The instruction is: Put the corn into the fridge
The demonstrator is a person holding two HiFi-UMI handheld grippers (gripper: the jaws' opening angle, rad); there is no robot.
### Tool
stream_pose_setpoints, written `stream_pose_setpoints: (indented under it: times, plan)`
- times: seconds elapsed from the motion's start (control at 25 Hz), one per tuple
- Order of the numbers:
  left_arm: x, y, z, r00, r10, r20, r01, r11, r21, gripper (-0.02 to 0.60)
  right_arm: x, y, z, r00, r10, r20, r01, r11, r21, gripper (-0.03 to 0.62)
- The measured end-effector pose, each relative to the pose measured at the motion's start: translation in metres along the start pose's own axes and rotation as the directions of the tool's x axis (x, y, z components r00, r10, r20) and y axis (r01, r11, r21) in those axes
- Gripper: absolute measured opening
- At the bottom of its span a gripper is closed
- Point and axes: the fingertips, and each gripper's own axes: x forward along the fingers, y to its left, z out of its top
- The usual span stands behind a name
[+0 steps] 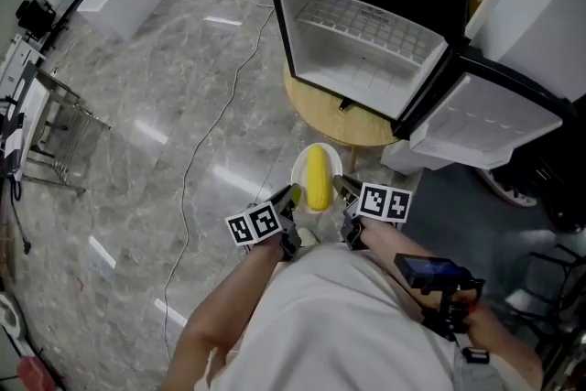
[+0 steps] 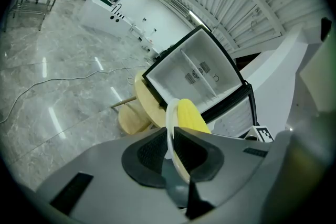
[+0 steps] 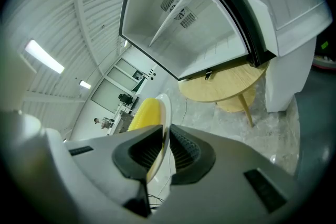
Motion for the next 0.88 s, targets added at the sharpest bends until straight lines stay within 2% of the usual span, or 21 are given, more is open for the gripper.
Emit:
stream_pose_setpoints:
  times: [0.44, 0.88]
  plan:
    - [-0.016, 0.024, 0.041, 1.000, -0.027, -0.004, 0.027, 1.000, 0.007, 0.043, 0.034, 0.031, -0.002, 0.999, -0.013, 0.036, 0.012, 1.000, 0.026, 0.048]
    - [-0.012, 0.039, 0.055, 1.000, -0.026, 0.015, 0.027, 0.999, -0.026, 0.043, 0.054, 0.035, 0.004, 0.999, -0.033, 0.013, 0.033, 0.999, -0.002, 0.048]
